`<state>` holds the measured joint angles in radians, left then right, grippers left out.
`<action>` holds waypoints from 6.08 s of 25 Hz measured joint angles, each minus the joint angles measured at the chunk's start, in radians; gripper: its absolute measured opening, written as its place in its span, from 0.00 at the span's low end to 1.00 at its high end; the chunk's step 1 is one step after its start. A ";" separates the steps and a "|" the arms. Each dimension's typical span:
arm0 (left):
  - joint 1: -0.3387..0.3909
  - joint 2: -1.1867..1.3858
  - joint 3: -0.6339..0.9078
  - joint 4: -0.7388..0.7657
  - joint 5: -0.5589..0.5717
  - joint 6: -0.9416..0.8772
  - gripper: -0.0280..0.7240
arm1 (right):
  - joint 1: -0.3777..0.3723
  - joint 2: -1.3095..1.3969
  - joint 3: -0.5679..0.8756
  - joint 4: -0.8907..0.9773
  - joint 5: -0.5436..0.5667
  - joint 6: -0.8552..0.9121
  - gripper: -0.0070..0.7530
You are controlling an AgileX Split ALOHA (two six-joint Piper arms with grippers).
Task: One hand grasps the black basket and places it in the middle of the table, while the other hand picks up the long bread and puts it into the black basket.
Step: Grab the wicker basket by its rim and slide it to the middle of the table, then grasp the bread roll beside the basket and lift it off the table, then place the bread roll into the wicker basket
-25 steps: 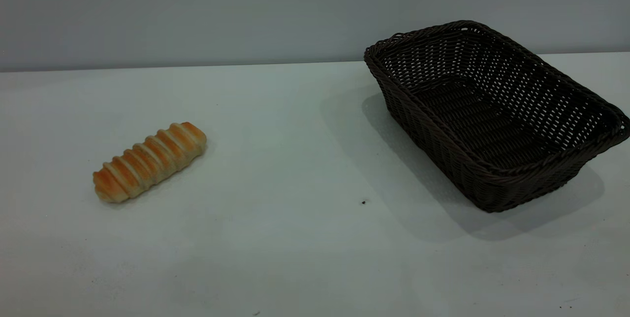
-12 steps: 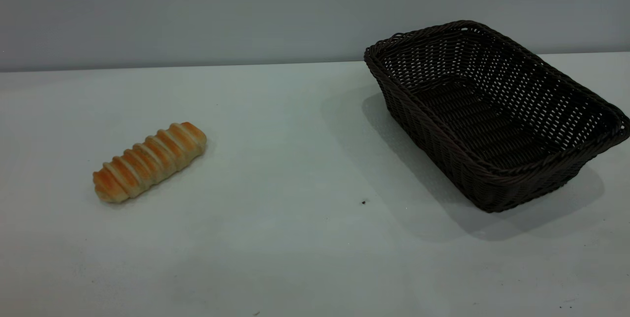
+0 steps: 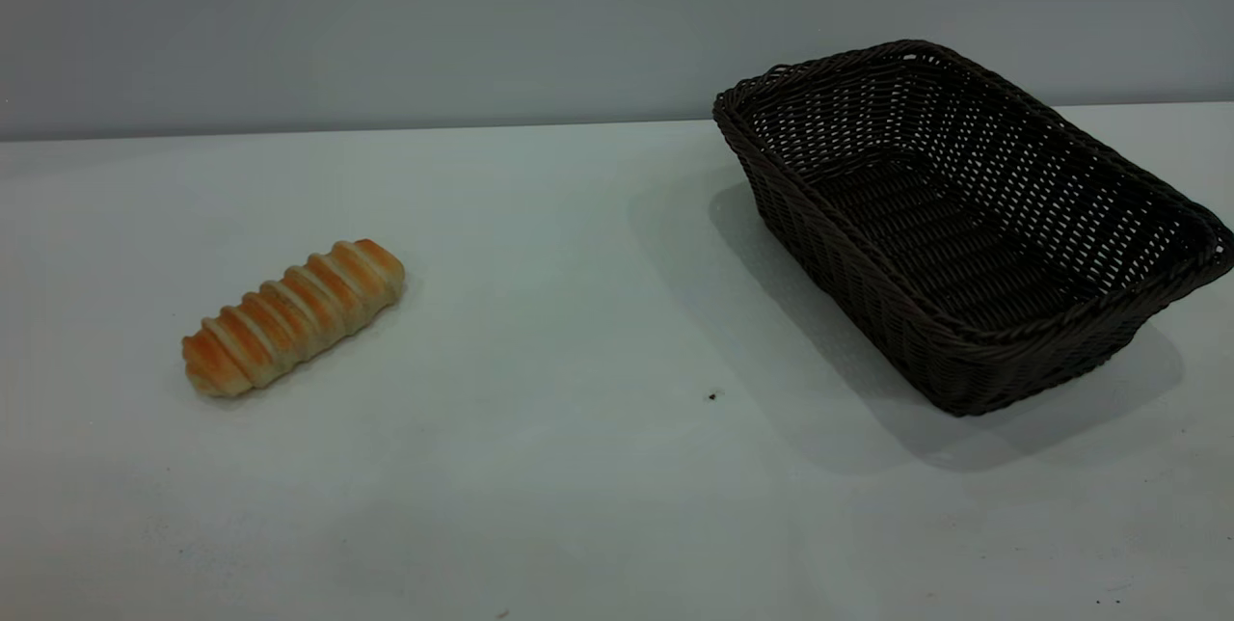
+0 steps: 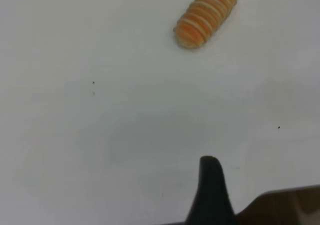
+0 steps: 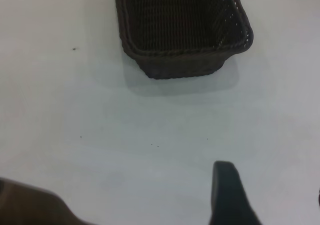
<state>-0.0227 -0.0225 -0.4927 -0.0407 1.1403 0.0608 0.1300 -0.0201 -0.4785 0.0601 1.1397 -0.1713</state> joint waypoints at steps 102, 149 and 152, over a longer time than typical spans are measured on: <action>-0.055 2.068 -0.669 -0.079 -0.868 0.157 0.82 | 0.116 1.727 -1.068 0.146 0.036 -0.101 0.78; -0.592 2.163 -0.868 -0.185 -0.886 0.179 0.55 | 0.260 0.093 0.006 -0.077 -0.013 0.117 0.71; -0.599 2.161 -0.868 -0.182 -0.884 0.178 0.80 | 0.260 0.033 0.006 -0.077 -0.010 0.118 0.71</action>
<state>-0.6216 2.1382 -1.3612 -0.2229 0.2566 0.2390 0.3899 0.0128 -0.4726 -0.0170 1.1301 -0.0533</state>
